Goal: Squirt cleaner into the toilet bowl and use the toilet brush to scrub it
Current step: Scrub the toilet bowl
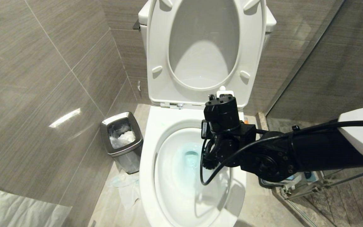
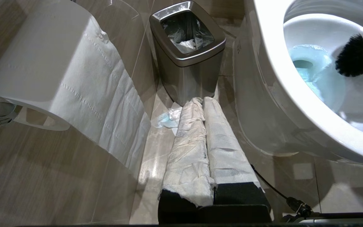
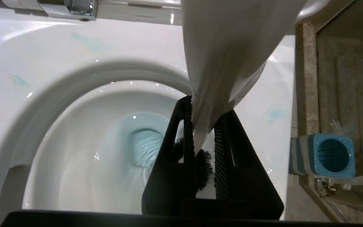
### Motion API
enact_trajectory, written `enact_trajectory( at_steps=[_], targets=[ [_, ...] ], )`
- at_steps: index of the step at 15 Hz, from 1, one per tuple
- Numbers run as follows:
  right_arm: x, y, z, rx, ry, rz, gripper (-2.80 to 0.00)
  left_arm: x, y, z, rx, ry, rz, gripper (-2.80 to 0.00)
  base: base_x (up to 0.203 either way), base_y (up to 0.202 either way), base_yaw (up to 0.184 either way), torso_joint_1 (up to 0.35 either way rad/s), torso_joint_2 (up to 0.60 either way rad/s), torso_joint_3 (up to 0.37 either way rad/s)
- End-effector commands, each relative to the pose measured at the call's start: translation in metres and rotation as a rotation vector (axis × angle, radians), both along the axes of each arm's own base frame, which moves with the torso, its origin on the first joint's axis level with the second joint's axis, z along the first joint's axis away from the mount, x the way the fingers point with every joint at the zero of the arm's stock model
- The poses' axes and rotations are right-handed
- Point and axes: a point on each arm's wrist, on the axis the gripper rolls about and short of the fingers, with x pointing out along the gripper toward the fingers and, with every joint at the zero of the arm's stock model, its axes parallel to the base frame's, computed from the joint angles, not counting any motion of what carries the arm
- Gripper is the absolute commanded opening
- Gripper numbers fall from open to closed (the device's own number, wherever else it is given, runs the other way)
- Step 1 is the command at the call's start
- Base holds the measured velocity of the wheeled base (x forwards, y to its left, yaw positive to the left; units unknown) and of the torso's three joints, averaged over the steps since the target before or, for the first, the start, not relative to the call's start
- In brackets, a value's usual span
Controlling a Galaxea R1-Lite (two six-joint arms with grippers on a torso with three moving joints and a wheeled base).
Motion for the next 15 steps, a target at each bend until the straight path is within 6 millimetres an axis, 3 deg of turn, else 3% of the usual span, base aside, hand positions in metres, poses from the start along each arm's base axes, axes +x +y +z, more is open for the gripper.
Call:
enact_trajectory(
  at_steps=[1, 11, 15],
  targets=[
    [0.011, 0.01, -0.008, 0.005, -0.009, -0.005, -2.8, 0.0, 0.0, 0.0, 0.0, 0.001, 0.0, -2.8, 0.0, 0.0, 0.0, 0.0, 0.0, 0.0],
    [0.046, 0.045, 0.01, 0.028, -0.121, 0.011, -2.8, 0.0, 0.0, 0.0, 0.0, -0.002, 0.0, -2.8, 0.0, 0.0, 0.0, 0.0, 0.0, 0.0],
    [0.044, 0.064, 0.02, 0.044, -0.136, 0.045, -2.8, 0.0, 0.0, 0.0, 0.0, -0.001, 0.0, -2.8, 0.0, 0.0, 0.0, 0.0, 0.0, 0.0]
  ],
)
